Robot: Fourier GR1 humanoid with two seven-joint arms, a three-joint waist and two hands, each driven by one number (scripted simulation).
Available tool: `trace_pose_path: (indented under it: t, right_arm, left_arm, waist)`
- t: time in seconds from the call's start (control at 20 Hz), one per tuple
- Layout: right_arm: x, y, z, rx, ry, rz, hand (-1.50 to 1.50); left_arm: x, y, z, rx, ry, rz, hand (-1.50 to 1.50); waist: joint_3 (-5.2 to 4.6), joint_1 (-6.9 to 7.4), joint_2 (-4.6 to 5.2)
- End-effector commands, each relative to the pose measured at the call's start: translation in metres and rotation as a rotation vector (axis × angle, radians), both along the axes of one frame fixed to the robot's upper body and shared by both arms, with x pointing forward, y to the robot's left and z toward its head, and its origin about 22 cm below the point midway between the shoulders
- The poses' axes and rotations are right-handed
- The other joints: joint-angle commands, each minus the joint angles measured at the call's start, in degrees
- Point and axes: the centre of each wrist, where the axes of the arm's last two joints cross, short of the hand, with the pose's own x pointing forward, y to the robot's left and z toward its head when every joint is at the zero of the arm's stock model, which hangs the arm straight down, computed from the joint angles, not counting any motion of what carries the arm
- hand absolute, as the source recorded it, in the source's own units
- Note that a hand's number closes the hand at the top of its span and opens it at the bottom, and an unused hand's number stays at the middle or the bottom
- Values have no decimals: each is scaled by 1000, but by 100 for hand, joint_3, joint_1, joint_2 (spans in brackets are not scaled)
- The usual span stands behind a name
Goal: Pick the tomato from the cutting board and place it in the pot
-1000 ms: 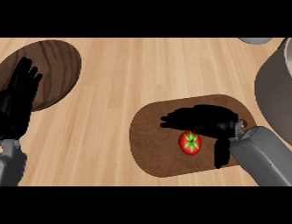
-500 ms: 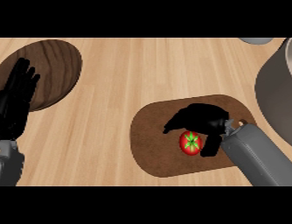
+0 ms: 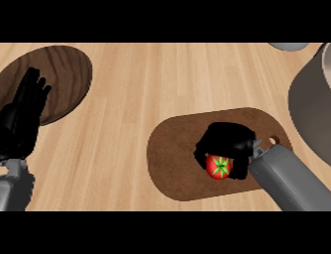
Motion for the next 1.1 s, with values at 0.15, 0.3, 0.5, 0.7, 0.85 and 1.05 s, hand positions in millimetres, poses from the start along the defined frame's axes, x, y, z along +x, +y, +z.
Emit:
trace_pose_path:
  t: [0.15,0.3,0.5,0.7,0.85,1.05]
  right_arm:
    - [-6,-1,-5,26,7,31,150]
    - [-35,-4,-13,0,-17,-329,150]
    - [-64,-28,-28,15,-8,-676,150]
    - [-102,-24,11,153,-84,-821,150]
    - [-108,-24,46,412,-216,-977,150]
    - [-139,-41,90,581,-370,-1116,150]
  left_arm:
    - [2,-7,5,13,12,12,0]
    - [-2,16,5,-5,5,40,0]
    - [-13,21,1,-6,23,100,0]
    - [-13,17,-2,3,15,74,0]
    - [-18,24,-8,-15,20,78,0]
    - [-10,23,4,3,11,70,0]
  waist:
    - [19,-17,21]
    - [8,-268,-46]
    - [1,-564,-152]
    - [4,-434,-89]
    - [4,-405,-91]
    - [12,-377,-62]
